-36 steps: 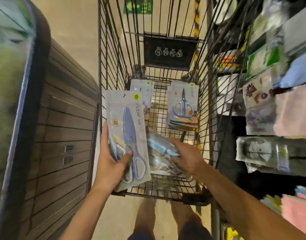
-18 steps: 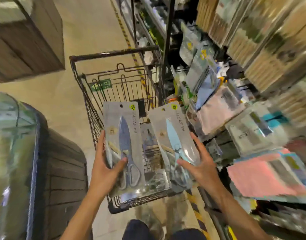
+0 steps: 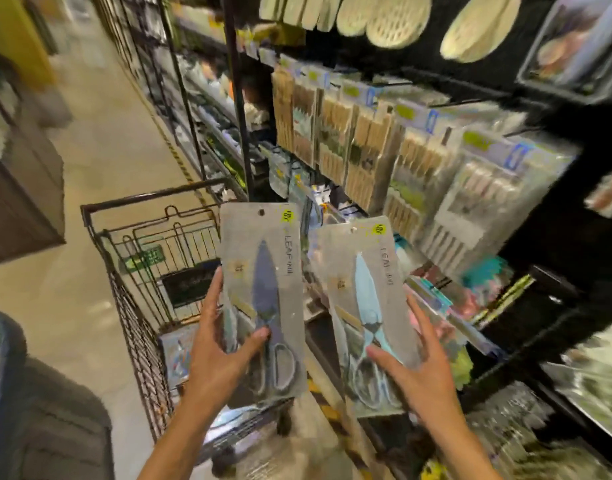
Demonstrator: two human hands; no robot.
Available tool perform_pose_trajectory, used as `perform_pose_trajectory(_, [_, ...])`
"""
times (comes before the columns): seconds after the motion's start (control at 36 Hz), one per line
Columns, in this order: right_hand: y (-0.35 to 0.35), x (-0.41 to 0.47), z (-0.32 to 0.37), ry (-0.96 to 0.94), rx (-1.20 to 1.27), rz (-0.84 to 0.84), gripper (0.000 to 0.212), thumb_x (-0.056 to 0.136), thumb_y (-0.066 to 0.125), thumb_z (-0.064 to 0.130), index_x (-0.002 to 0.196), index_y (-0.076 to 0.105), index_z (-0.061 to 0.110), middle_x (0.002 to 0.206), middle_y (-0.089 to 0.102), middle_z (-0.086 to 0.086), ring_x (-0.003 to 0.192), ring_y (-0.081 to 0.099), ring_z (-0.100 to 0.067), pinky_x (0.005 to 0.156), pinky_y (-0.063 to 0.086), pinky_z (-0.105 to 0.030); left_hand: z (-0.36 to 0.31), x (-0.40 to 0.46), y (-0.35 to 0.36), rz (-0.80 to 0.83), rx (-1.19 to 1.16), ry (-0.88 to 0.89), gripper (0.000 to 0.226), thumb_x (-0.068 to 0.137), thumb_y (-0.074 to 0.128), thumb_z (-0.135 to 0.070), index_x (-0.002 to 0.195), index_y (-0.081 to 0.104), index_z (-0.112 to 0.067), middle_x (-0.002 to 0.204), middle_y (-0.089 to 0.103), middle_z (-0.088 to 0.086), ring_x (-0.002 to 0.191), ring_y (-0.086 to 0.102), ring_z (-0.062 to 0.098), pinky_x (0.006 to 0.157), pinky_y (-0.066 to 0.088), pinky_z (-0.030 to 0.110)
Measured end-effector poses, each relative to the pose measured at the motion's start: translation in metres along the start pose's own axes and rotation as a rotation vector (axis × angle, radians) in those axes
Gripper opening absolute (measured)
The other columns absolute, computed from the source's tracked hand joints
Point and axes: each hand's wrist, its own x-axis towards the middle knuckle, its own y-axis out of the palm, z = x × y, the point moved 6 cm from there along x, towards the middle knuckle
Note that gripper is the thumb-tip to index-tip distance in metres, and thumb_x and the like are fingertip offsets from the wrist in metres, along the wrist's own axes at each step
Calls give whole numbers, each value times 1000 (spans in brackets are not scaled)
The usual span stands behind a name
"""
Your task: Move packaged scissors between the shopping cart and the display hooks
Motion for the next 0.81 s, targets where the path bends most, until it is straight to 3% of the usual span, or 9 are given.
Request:
perform_pose_trajectory(0.08, [-34,-29,8,-30,-7,-57,88,72,88,22,136,41,60,127,40,56,117,44,25,87,45,1,-22,-28,22,49,7,41,102,78,82,-16,147,25,-64,161,33,-18,143,44,15,111,46,46])
perform_pose_trajectory(0.14, [-53,-47,14,-35,1,-83,88,73,87,17,135,40,58,124,41,57,116,44,27,90,45,-1,-33,-45,33,68,13,68,103,78,82,-14,149,24,-62,162,32,-16,140,47,15,104,52,32])
perform_pose_trajectory(0.19, [-72,-67,18,-23,0,-116,91,72,88,18,141,40,54,128,44,52,120,47,21,97,49,-12,-48,-61,44,92,4,94,103,78,82,-15,151,24,-59,160,31,-24,140,46,11,99,53,22])
perform_pose_trajectory(0.28, [-98,-99,20,12,36,-163,95,73,88,21,144,37,56,141,52,26,126,55,-1,101,55,-41,-67,-81,63,171,-49,86,102,80,80,-12,148,25,-63,159,34,-25,139,48,9,102,54,42])
perform_pose_trajectory(0.33, [-115,-120,24,16,36,-204,95,73,88,23,141,35,63,144,53,16,127,57,-8,99,56,-47,-77,-92,76,225,-96,36,101,80,79,-10,145,26,-67,157,35,-27,138,49,10,102,54,50])
perform_pose_trajectory(0.39, [-132,-141,29,17,37,-266,94,74,88,23,139,35,66,143,53,18,126,57,-8,99,56,-46,-86,-100,90,286,-115,40,102,78,81,-12,145,27,-67,159,28,-31,145,40,14,107,48,56])
perform_pose_trajectory(0.47, [-154,-174,35,26,44,-369,93,73,88,22,135,36,68,139,55,23,121,60,-2,99,56,-44,-97,-111,112,382,-129,87,101,78,81,-14,150,27,-59,163,28,-21,150,34,20,110,42,61])
perform_pose_trajectory(0.64, [-191,-240,53,27,-12,-563,91,74,87,25,141,38,60,145,49,24,126,57,-7,97,57,-33,-125,-145,155,533,-133,207,97,82,79,-17,152,25,-56,155,22,-43,148,22,-9,123,28,46])
perform_pose_trajectory(0.81, [-212,-306,76,36,-72,-752,90,77,85,21,144,36,57,143,51,22,117,59,4,95,54,-22,-136,-178,187,720,-231,196,99,81,80,-20,149,23,-62,160,21,-34,152,24,7,121,30,54])
